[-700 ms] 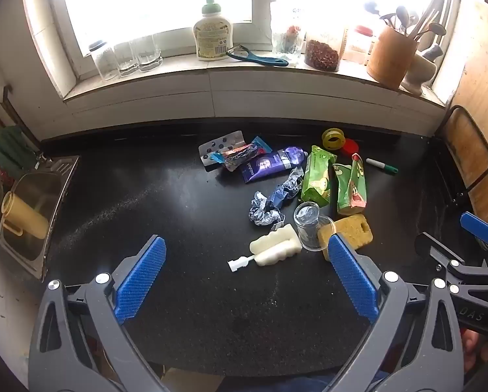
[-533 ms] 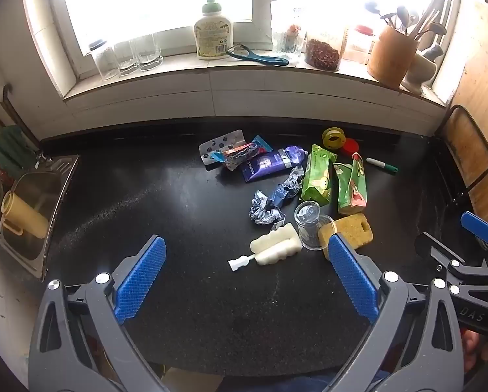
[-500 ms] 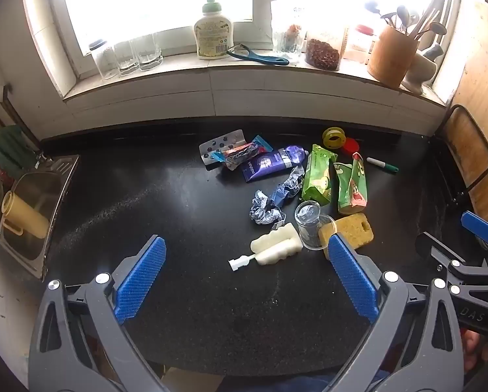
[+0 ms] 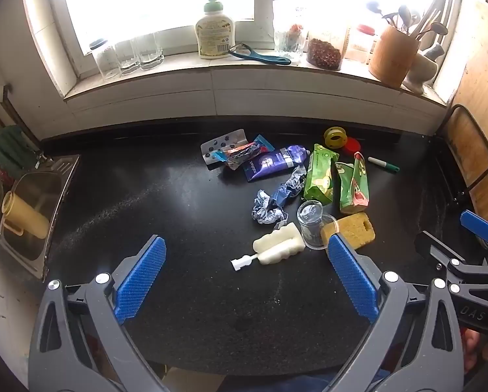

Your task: Collect trash

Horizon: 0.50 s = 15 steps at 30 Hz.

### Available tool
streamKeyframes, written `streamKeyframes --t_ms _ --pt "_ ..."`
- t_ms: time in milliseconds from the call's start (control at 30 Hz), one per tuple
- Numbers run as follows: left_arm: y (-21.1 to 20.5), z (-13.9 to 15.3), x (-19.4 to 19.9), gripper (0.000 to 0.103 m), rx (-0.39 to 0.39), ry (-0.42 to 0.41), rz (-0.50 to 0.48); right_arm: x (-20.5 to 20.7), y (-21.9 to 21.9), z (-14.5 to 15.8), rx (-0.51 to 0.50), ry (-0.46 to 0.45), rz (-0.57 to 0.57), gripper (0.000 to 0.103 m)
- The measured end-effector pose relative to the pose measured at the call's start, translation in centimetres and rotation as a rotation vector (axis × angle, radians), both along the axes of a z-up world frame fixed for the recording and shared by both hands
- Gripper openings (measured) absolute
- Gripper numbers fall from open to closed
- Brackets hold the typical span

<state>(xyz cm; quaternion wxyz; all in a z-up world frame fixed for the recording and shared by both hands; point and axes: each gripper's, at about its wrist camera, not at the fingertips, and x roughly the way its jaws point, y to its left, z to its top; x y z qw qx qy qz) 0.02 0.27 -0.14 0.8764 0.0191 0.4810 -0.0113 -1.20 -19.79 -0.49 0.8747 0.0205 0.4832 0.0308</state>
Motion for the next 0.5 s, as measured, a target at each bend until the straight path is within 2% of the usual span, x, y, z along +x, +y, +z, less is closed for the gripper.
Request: streamKeyframes --t_ms 500 --pt "0.03 -0.29 0.26 0.097 0.000 0.006 -0.006 0.35 0.20 -0.16 -0.004 0.002 0.001 0.097"
